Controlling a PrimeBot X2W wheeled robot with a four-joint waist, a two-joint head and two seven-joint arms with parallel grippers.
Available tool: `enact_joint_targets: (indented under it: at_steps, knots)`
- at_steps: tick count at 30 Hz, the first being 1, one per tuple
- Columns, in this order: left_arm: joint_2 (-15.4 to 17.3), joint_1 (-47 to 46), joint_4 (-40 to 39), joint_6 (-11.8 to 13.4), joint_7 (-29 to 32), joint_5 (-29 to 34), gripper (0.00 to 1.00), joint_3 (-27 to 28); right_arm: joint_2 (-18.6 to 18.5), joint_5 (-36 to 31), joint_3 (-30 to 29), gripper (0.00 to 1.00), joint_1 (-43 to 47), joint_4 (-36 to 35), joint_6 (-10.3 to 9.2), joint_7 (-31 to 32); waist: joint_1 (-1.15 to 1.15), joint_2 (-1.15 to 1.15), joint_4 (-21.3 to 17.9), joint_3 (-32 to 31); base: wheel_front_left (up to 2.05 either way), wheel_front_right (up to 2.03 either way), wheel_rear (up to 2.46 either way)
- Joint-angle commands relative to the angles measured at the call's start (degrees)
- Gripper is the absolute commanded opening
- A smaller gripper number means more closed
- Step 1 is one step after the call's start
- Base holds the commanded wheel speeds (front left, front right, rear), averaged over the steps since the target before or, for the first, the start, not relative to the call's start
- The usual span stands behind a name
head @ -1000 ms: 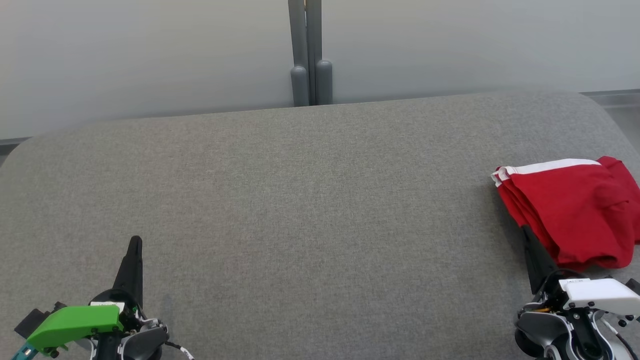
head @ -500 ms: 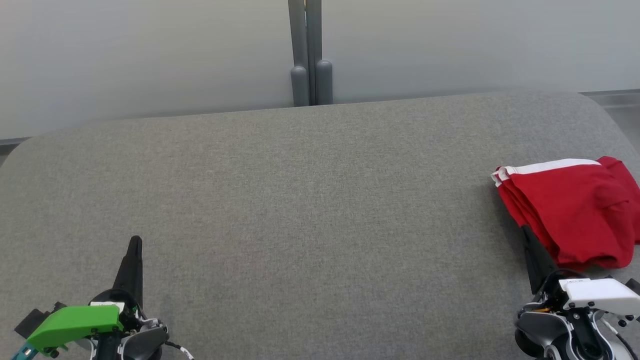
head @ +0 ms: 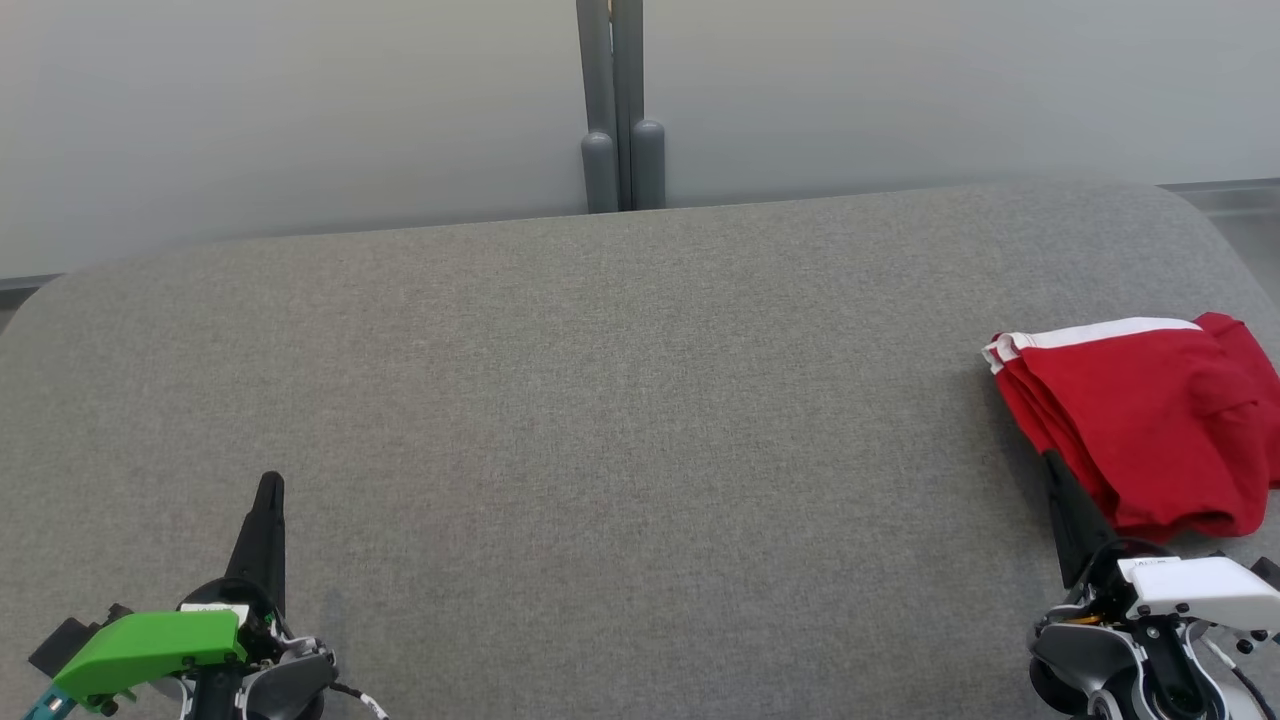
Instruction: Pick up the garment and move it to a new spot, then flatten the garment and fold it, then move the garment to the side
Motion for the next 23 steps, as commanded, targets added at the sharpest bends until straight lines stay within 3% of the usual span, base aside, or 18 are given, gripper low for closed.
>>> enact_joint_targets:
  at_steps: [1,23]
  knots:
    - [0.02,-0.88,-0.10,-0.16,0.34,0.44,0.00,0.25,-0.25,0.21,0.02,0.00,-0.57,0.02,0.02,0.22,0.00,0.00,0.00,0.00,0.00,0.00,0.00]
    - [-0.03,-0.88,-0.10,-0.16,0.33,0.34,0.00,0.29,-0.25,0.20,0.02,0.00,-0.57,0.02,0.02,0.22,0.00,0.00,0.00,0.00,0.00,0.00,0.00]
